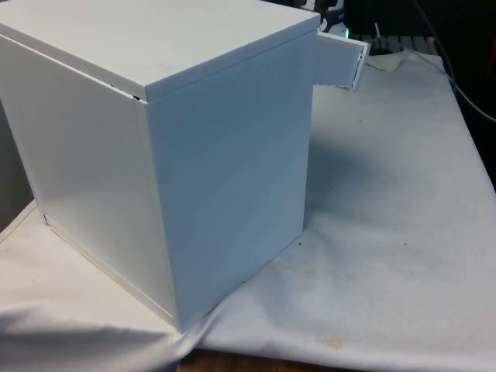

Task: Open the drawer, then close it.

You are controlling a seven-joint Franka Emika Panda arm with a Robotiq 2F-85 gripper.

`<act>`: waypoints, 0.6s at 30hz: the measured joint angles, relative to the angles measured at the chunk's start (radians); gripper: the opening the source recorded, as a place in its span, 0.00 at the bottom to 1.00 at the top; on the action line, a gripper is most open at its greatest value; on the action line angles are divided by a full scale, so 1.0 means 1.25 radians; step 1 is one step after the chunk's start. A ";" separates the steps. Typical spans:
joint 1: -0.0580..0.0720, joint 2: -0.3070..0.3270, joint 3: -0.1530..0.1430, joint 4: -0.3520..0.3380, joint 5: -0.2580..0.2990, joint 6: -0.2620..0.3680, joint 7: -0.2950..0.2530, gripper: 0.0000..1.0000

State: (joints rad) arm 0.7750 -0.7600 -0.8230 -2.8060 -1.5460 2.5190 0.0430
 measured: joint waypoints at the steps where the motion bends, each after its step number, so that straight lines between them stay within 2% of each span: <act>1: 0.000 0.000 0.000 0.000 0.000 0.000 0.000 0.76; 6: 0.000 0.000 0.000 0.000 0.000 0.000 0.000 1.00; 14: 0.006 0.000 0.007 -0.010 0.000 -0.001 0.018 1.00; 18: 0.006 -0.002 0.020 -0.030 -0.002 -0.005 0.045 1.00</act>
State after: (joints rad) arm 0.7820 -0.7630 -0.7980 -2.8430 -1.5490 2.5130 0.0990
